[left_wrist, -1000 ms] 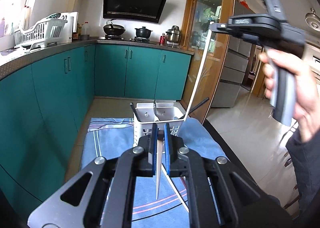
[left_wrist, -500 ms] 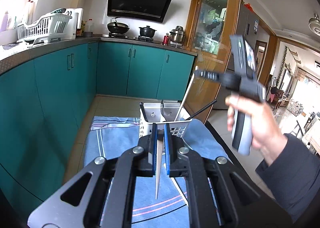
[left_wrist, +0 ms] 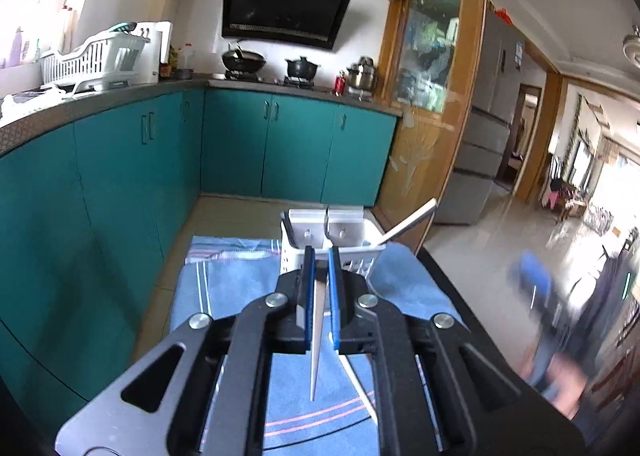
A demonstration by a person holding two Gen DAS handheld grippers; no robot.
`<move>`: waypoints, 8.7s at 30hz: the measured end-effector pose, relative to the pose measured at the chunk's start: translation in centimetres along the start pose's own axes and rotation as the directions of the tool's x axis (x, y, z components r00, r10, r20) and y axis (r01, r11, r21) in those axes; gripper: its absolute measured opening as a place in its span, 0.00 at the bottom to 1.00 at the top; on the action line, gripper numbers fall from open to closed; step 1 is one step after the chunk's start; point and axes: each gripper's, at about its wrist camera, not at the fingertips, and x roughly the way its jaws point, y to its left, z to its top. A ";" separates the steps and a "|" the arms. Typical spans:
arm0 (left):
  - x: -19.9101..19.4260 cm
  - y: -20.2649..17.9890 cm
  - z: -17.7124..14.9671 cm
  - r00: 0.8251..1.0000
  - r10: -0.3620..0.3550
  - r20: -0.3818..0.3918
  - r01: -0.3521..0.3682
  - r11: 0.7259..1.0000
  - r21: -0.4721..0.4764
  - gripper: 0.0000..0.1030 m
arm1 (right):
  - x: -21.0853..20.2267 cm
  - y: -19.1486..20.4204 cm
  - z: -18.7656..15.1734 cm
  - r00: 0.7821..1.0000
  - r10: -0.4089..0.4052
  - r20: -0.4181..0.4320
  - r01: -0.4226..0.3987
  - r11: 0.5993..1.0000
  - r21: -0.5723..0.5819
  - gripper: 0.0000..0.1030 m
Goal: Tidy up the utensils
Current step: 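Drop the white chopstick into the holder with the right tool while the left tool lowers its chopstick, then release the white chopstick into the holder with the left tool, then move both tools back over the remaining chopsticks on the cloth, then grasp a white chopstick with the left tool while the right tool grasps a dark red chopstick, then lift both chopsticks and carry them toward the white holder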
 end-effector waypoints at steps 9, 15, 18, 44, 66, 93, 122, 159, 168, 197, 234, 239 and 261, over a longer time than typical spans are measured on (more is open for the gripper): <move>1.1 -2.2 8.8 0.998 -0.001 0.066 0.002 1.000 -0.018 0.06 | 1.3 -3.5 -2.3 0.990 0.008 -0.143 0.001 0.998 0.065 0.92; 2.3 -2.4 15.8 0.986 0.056 0.156 -0.049 0.998 -0.049 0.06 | 1.0 -5.7 -2.5 0.984 0.012 -0.175 0.009 0.993 0.118 0.92; 4.6 -1.9 17.5 0.984 0.091 0.155 -0.083 0.995 -0.062 0.06 | 1.0 -5.9 -2.5 0.984 0.015 -0.176 0.006 0.993 0.116 0.92; 4.8 -3.3 -2.1 0.983 0.178 0.045 -0.181 0.980 0.080 0.91 | 2.9 -4.3 -3.3 0.965 0.025 -0.261 -0.008 0.998 0.068 0.92; 6.9 -5.0 -16.7 0.953 0.095 -0.287 -0.077 0.994 0.074 0.87 | 0.4 0.0 -8.9 0.898 -0.055 -0.436 0.028 0.997 -0.067 0.92; 6.9 -0.3 -14.5 0.953 0.146 -0.264 -0.151 0.989 0.003 0.88 | 18.9 -0.1 -12.1 0.689 -0.155 -0.708 -0.009 0.975 -0.222 0.50; 8.1 0.5 -14.6 0.946 0.133 -0.295 -0.143 0.990 -0.013 0.88 | 18.3 2.0 -12.2 0.712 -0.282 -0.643 0.037 0.929 -0.367 0.48; 9.2 0.6 -15.4 0.935 0.134 -0.329 -0.145 0.989 -0.010 0.88 | 20.9 -0.2 -11.1 0.678 -0.208 -0.705 0.041 0.968 -0.246 0.28; 11.9 0.1 -15.4 0.913 0.146 -0.380 -0.155 0.988 0.005 0.88 | 21.2 -0.2 -11.5 0.664 -0.188 -0.723 0.012 0.970 -0.242 0.14; 27.2 -2.8 -13.4 0.738 0.268 -0.619 -0.287 0.955 0.071 0.49 | 21.0 -3.3 -11.6 0.635 -0.015 -0.773 -0.071 0.994 -0.078 0.06; -3.8 -5.0 -12.0 0.986 0.100 -0.131 -0.095 0.994 0.050 0.06 | -6.3 3.7 -0.7 0.910 0.179 -0.374 -0.198 0.980 -0.013 0.06; -7.3 -4.5 -12.1 0.992 0.085 -0.094 -0.083 0.996 0.031 0.06 | -9.2 5.4 -0.5 0.913 0.184 -0.363 -0.204 0.979 -0.018 0.06; -12.4 -4.7 -12.3 0.996 0.020 -0.083 -0.016 0.999 0.044 0.06 | -14.0 8.4 -0.5 0.910 0.156 -0.385 -0.205 0.975 -0.090 0.06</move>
